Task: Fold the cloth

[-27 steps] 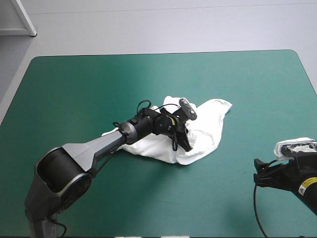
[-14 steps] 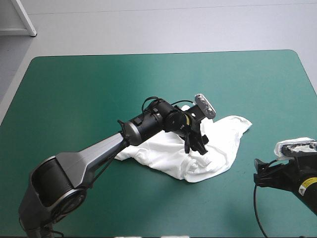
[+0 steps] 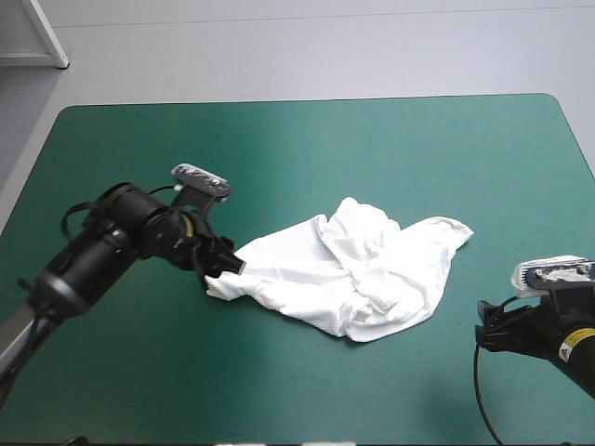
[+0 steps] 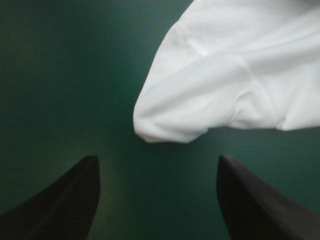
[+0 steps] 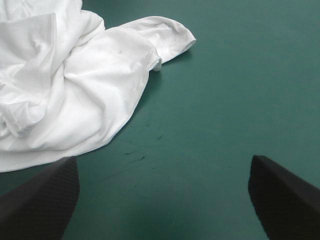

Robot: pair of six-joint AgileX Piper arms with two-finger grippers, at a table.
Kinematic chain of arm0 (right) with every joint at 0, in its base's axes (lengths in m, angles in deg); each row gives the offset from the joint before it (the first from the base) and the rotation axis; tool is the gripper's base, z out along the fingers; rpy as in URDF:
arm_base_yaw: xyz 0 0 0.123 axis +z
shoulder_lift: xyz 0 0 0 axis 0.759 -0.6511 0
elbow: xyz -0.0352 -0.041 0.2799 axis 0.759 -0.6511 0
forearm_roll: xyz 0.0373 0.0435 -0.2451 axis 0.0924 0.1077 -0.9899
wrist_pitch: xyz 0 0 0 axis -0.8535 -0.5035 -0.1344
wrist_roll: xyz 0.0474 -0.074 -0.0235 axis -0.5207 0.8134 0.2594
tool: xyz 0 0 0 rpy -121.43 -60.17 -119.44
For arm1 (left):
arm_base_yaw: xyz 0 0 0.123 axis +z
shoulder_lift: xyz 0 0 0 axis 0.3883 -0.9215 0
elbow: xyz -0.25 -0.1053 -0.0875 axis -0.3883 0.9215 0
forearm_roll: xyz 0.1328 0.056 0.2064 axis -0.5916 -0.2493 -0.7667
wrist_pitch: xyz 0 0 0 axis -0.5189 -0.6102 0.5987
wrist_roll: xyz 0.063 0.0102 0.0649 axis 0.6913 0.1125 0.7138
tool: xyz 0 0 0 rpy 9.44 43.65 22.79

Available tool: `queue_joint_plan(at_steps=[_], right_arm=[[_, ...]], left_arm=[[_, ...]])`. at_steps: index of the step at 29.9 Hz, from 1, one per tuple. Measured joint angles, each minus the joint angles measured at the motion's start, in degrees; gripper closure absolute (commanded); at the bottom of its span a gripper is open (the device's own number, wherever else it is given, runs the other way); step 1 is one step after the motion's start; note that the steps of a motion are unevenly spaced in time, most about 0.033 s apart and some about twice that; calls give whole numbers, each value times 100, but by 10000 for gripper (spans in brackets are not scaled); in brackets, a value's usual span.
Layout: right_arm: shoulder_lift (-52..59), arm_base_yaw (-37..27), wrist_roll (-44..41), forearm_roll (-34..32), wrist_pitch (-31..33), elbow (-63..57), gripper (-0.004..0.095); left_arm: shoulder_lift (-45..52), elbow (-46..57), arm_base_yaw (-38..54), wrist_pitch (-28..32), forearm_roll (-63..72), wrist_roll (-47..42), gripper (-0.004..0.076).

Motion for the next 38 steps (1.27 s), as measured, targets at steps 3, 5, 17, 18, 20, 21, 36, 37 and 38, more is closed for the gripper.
queue_joint_plan(at_steps=[3,5,17,18,20,21,36,37,38], right_arm=[[0,0,0,34,5,0,76],[0,0,21,66,15,0,76],[0,0,88,197,343,289,76],[-5,0,88,191,355,306,76],[-39,0,88,186,383,322,76],[-85,0,88,169,400,323,76],[-2824,-22,-616,-839,-585,1031,167],[-3076,-79,-616,-856,-630,1190,167],[-3314,-149,-616,-856,-654,1322,167]], left_arm=[[507,693,325,109,50,-89,243],[683,1188,476,363,97,-110,243],[-277,2536,812,2990,623,-183,244],[-437,2536,813,3188,645,-189,243],[-729,2536,818,3508,727,-199,244],[-856,2536,818,3650,780,-199,248],[-1171,2511,828,3835,1026,-81,731],[-1171,2511,828,3825,1032,-67,731],[-1171,2507,828,3813,1038,-51,731]])
